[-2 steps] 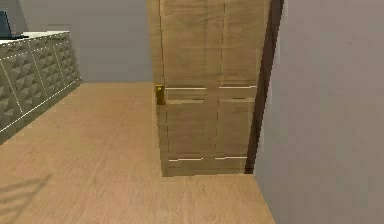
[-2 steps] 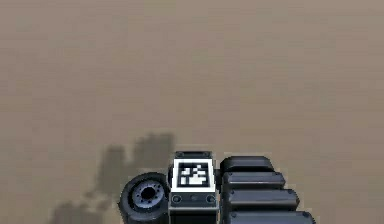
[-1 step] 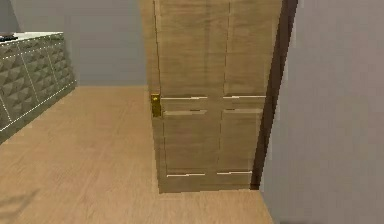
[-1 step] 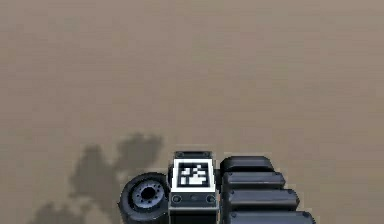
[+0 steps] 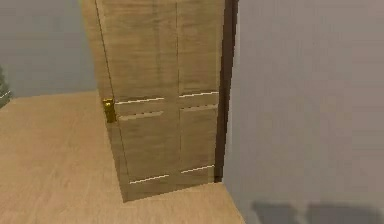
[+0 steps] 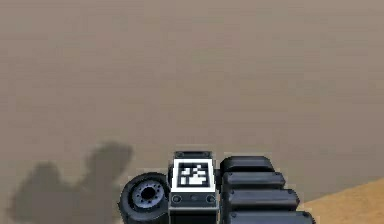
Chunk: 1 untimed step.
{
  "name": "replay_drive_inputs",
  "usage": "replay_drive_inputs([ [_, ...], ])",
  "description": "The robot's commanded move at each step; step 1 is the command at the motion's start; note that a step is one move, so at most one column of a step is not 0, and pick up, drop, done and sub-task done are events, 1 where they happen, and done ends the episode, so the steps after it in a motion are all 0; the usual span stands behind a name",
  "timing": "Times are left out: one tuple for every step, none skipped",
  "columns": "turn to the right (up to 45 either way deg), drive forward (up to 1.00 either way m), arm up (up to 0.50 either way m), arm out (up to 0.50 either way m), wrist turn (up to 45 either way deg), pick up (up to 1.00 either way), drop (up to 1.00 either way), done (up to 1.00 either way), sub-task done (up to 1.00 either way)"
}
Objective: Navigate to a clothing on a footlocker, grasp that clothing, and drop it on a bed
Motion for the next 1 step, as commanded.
replay_drive_inputs([
  [0.0,0.45,0.00,0.00,0.0,0.00,0.00,0.00,0.00],
])
